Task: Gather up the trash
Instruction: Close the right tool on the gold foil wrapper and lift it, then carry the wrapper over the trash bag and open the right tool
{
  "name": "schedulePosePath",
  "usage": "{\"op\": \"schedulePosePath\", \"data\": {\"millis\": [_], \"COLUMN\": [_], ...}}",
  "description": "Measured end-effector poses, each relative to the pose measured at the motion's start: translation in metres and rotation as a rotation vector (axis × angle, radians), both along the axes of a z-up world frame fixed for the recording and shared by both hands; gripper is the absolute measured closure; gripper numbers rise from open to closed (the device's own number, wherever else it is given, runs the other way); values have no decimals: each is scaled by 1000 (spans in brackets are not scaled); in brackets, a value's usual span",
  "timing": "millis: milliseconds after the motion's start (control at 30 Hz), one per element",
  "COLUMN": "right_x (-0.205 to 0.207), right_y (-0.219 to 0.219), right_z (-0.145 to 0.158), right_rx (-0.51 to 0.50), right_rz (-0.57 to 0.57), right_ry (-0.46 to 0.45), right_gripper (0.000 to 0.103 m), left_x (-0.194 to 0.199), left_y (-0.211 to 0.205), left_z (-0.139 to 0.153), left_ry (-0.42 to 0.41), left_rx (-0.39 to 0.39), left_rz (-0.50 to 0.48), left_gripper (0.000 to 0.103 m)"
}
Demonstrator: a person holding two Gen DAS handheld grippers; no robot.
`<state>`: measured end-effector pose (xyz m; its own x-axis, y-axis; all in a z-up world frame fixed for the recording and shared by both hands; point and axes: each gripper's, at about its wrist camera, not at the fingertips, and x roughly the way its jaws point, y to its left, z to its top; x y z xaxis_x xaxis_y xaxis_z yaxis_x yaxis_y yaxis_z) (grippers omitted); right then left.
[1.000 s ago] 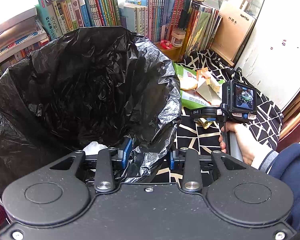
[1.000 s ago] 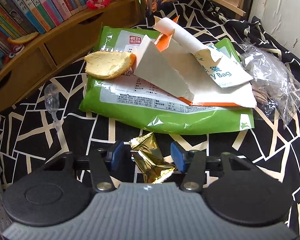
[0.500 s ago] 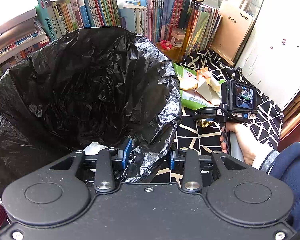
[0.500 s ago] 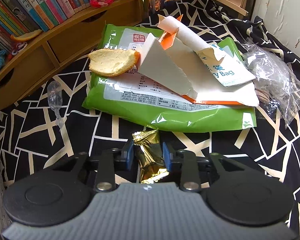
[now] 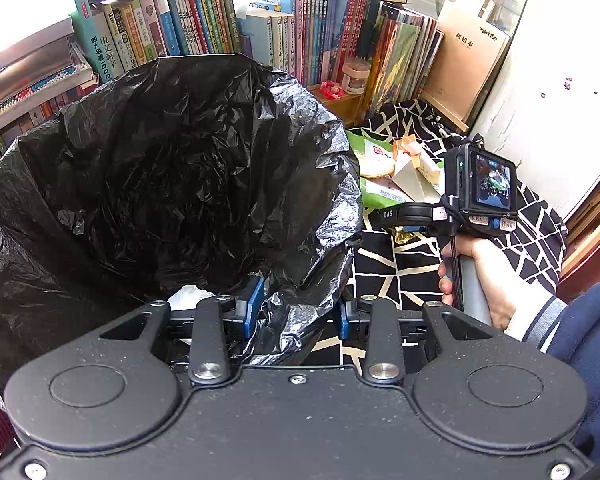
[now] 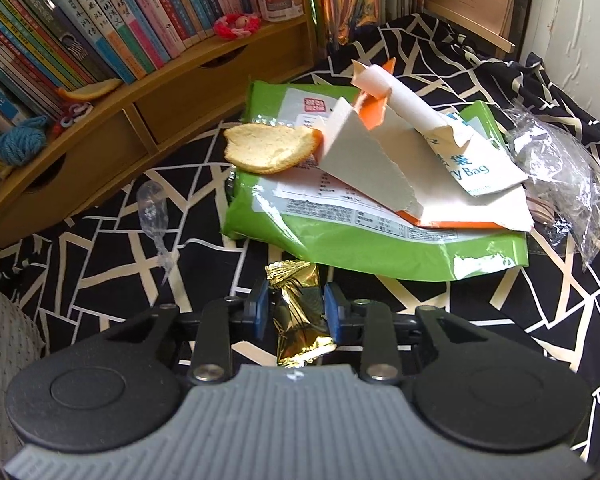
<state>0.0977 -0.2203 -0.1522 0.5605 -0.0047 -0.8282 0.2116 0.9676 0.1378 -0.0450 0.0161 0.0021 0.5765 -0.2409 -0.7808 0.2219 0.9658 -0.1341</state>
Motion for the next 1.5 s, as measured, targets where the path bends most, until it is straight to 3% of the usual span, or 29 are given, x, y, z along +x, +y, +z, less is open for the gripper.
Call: {"op": "schedulePosePath", "data": {"millis": [900, 1500], "right_x": [-16, -54], "right_y": [31, 51], "right_z": [80, 149], "right_rx": [95, 208], "right_rz": [160, 308], "right_ry": [-247, -504], "right_gripper": [69, 69], "left_x": [0, 0], "left_y": [1, 1], "left_z": [2, 1], "left_ry": [-3, -6], "left_rx": [5, 12], "left_rz": [-2, -4], "left_gripper": [69, 69]}}
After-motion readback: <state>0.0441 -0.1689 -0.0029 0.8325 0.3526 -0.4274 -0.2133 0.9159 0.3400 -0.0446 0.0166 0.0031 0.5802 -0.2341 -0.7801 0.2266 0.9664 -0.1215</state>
